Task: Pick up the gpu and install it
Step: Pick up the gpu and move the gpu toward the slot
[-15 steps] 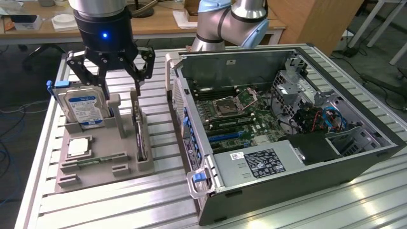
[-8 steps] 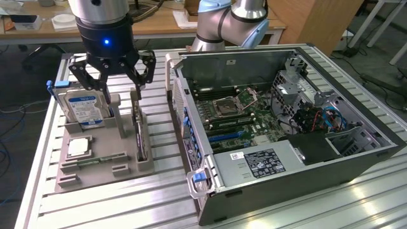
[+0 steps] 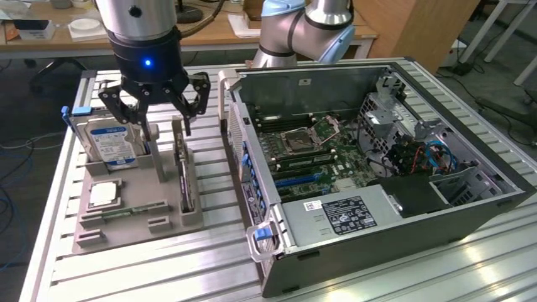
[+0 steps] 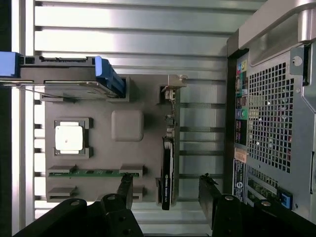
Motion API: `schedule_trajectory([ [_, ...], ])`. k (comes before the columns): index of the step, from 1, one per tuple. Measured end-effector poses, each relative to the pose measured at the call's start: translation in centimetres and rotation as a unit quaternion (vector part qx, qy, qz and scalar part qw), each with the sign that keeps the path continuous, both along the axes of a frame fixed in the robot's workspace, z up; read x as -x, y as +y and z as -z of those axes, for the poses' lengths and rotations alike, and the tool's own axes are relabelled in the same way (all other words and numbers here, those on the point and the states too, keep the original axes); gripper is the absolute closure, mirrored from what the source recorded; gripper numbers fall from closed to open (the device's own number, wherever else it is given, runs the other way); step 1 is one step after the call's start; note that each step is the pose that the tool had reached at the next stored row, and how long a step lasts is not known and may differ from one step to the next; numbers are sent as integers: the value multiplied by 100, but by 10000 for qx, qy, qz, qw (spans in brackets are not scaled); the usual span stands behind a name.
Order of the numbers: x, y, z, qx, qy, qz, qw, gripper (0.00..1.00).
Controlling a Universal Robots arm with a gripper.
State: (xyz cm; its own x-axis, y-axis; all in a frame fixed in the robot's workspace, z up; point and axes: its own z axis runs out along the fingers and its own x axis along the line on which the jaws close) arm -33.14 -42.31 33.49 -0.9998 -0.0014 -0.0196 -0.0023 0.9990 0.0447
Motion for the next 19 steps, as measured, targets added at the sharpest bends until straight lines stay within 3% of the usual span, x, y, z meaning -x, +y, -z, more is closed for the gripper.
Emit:
schedule_trajectory([
  [19,-1,-1,332,0,0,0,10000,35],
])
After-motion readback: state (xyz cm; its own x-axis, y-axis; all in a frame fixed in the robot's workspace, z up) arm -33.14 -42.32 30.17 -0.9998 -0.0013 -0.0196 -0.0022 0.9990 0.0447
